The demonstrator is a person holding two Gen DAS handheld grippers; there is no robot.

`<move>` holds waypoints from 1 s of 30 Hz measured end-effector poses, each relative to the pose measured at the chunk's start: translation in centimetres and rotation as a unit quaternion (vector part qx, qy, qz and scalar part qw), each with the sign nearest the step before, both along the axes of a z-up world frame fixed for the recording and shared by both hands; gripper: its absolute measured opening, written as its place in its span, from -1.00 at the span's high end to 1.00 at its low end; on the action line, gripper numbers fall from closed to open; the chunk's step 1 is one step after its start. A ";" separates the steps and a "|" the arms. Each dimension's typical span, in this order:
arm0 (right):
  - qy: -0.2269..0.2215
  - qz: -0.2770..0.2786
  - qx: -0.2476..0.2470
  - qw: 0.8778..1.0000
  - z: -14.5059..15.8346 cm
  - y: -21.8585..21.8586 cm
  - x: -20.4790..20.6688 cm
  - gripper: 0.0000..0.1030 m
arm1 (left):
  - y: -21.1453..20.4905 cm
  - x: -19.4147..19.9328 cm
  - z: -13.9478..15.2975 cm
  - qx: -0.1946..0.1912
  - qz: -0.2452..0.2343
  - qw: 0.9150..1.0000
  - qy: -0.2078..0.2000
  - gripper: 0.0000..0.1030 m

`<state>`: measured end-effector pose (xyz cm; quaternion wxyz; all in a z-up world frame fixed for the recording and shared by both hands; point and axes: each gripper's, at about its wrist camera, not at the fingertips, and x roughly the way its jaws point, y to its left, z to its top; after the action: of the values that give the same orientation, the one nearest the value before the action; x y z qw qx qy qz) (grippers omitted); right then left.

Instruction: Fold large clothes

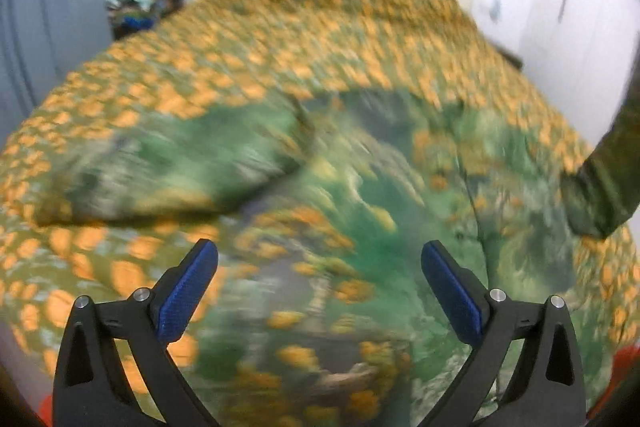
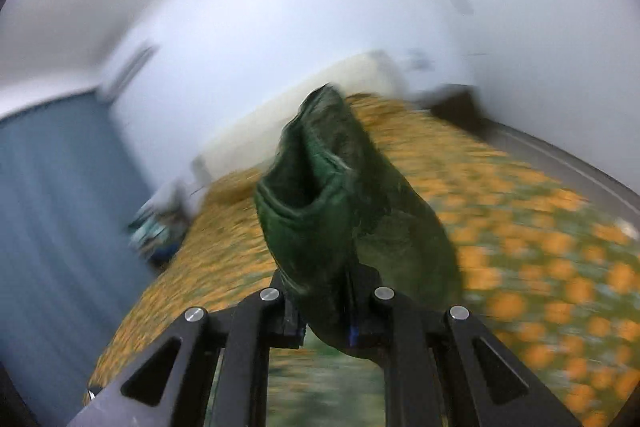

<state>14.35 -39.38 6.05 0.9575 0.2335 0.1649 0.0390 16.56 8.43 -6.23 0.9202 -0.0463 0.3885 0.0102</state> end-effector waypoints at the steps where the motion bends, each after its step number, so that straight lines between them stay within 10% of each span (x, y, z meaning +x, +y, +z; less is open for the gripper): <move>1: 0.005 0.035 -0.004 0.999 -0.1 3.9 2.1 0.71 | 1.0 -0.8 0.4 0.000 0.013 1.000 -0.011 -0.98; 4: 0.034 0.066 -0.022 0.997 -3.2 11.2 4.9 0.47 | 3.9 -2.9 -0.9 0.000 0.050 0.998 -0.030 -0.99; 6: 0.099 0.114 -0.030 0.988 -8.5 17.1 8.1 -0.71 | 5.8 -3.6 -3.0 -0.007 0.079 0.997 -0.019 -0.99; 7: 0.137 0.139 -0.028 0.980 -11.0 19.2 8.9 -0.80 | 6.8 -3.6 -4.3 -0.018 0.092 0.996 -0.003 -0.99; 10: 0.220 0.175 -0.033 0.959 -17.1 22.5 9.2 -0.78 | 9.0 -3.6 -6.5 -0.050 0.122 0.991 0.028 -0.98; 15: 0.209 0.150 -0.083 0.963 -18.4 18.9 5.9 -0.78 | 10.6 -3.1 -7.1 -0.096 0.139 0.985 0.038 -0.98; 21: 0.240 0.074 -0.175 0.952 -18.4 14.4 8.9 -0.78 | 7.9 -2.1 -8.2 -0.074 0.085 0.992 0.059 -0.98; 26: 0.343 0.078 -0.202 0.914 -25.6 15.0 13.3 -0.87 | 5.9 -2.1 -9.6 -0.039 0.043 0.994 0.088 -0.98; 30: 0.307 0.089 -0.196 0.927 -23.1 15.9 11.8 -0.85 | 5.9 -2.2 -9.9 -0.044 0.036 0.993 0.100 -0.98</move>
<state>26.14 -23.51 -17.02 0.8795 0.0260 0.4749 0.0173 14.31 14.34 -16.09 0.8727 -0.0990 0.4772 0.0305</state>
